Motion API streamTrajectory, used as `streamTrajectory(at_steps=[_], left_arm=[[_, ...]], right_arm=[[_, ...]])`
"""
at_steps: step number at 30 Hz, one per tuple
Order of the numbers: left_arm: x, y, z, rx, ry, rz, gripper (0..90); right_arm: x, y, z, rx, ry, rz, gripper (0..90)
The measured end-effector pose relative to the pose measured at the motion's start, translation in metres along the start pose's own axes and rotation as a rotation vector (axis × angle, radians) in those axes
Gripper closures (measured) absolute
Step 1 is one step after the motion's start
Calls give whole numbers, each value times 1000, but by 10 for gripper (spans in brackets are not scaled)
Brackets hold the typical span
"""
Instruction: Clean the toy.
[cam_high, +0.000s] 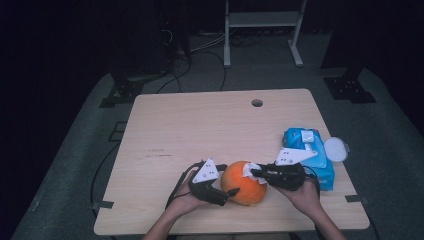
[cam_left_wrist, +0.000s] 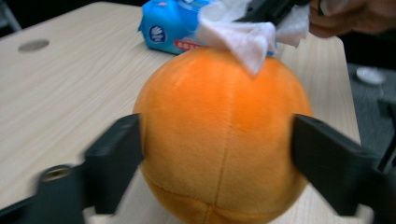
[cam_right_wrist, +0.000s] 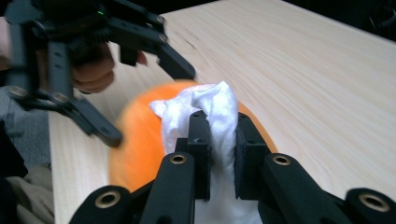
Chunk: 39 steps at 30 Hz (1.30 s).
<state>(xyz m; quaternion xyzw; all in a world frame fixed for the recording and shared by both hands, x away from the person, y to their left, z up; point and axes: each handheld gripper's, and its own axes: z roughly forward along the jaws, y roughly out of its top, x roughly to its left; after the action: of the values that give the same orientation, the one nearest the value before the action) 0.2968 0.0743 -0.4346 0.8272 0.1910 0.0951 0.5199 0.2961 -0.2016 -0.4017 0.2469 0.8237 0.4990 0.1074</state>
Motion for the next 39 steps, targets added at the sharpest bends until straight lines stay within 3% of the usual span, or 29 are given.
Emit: streamTrajectory(at_steps=[2,3,4,7,11,14,15,17,18,20,23,25,27,29,31,33,35,37,39], left_arm=[[1,-1,4,2,-26,-25,80],[-1,-1,5,-3,-44,-21,118],[-3,0,6,-8,-32,-6,156],[-14,5,3,-7,-7,123,262],[-13,3,-1,1,-2,197,311],[-5,-2,-3,5,-6,153,297],[-2,-3,-4,2,-3,130,272],[5,-4,-4,-5,-22,33,186],[8,-4,-3,-4,-39,-17,134],[10,-5,0,-2,-57,-76,81],[7,-6,8,29,-75,-103,65],[5,-6,8,31,-64,-79,140],[3,-3,1,18,-41,-16,260],[-3,4,-5,-21,28,121,317],[-8,9,-7,-25,87,252,319],[-7,6,-8,-5,85,297,302],[-2,0,-6,-6,57,226,211],[9,-5,-6,-7,25,83,100],[13,-6,-6,-19,16,25,100]], right_arm=[[1,0,1,-2,3,-1,788],[5,2,2,-2,7,-5,788],[10,6,5,-8,22,-16,788],[22,14,13,-26,70,-39,788],[23,17,10,-19,65,-68,789],[8,8,5,12,0,-45,789],[2,3,4,21,1,-19,788],[-4,-4,4,46,-8,-1,788],[-4,-6,4,49,-6,8,788],[-4,-7,4,39,18,27,788],[3,-5,9,39,42,12,788],[9,-3,14,45,43,-7,787],[11,0,14,38,41,-10,787],[11,4,10,14,46,-3,787],[11,8,5,-14,41,-13,787],[10,9,5,-15,46,-12,788],[8,4,11,7,58,-4,788],[7,-1,17,41,49,-9,788],[7,-3,19,47,51,-7,788]])
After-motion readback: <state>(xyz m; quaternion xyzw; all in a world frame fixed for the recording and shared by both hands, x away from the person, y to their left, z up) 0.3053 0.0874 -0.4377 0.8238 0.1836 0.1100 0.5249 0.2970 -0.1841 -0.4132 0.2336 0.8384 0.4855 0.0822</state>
